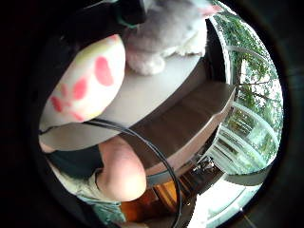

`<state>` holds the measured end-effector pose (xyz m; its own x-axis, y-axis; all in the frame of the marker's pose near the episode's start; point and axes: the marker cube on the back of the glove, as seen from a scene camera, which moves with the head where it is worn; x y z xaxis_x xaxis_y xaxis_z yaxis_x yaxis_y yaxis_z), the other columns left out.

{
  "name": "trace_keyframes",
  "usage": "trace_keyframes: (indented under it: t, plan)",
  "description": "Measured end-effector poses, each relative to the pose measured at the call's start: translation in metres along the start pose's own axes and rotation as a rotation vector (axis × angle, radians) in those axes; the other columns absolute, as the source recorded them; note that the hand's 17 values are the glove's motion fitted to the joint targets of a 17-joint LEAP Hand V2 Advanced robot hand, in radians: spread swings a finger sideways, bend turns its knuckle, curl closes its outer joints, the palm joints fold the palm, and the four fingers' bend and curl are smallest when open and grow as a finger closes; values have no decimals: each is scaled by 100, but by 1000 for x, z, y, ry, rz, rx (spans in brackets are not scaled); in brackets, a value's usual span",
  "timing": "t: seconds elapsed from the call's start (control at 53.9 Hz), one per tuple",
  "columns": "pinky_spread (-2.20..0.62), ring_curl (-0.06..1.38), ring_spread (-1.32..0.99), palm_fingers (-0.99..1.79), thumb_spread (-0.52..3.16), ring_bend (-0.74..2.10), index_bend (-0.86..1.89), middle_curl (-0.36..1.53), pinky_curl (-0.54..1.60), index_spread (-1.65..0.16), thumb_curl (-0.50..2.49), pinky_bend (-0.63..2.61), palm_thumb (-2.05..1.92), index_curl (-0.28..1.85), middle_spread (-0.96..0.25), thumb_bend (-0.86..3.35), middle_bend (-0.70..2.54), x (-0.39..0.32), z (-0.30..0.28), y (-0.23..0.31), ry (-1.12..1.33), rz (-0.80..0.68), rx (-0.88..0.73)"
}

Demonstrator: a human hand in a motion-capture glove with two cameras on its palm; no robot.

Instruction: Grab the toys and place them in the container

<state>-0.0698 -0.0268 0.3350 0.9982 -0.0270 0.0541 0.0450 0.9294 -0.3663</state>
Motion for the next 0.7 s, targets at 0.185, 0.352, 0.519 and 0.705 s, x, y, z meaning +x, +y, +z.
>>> trace_keyframes:
  t: [0.185, 0.352, 0.519, 0.705]
  plan:
    - [4, 28, -1, -25, 122, 36, 5, 22, 38, -25, 32, 99, 6, 9, -3, -1, 14, 15, 26, -11, 119, 18, 112]
    - [3, 32, -6, 1, 123, 52, 12, 25, 37, -26, 35, 98, 19, 11, -7, 3, 20, 4, 23, -29, 144, 18, 201]
    - [-4, 38, -20, 37, 130, 76, 20, 32, 32, -27, 40, 86, 38, 16, -13, 11, 34, 13, 30, -39, 36, 36, 293]
    - [-20, 46, -35, 68, 120, 95, 25, 42, 33, -28, 52, 82, 62, 23, -22, 19, 53, 12, 13, -56, -37, 52, 341]
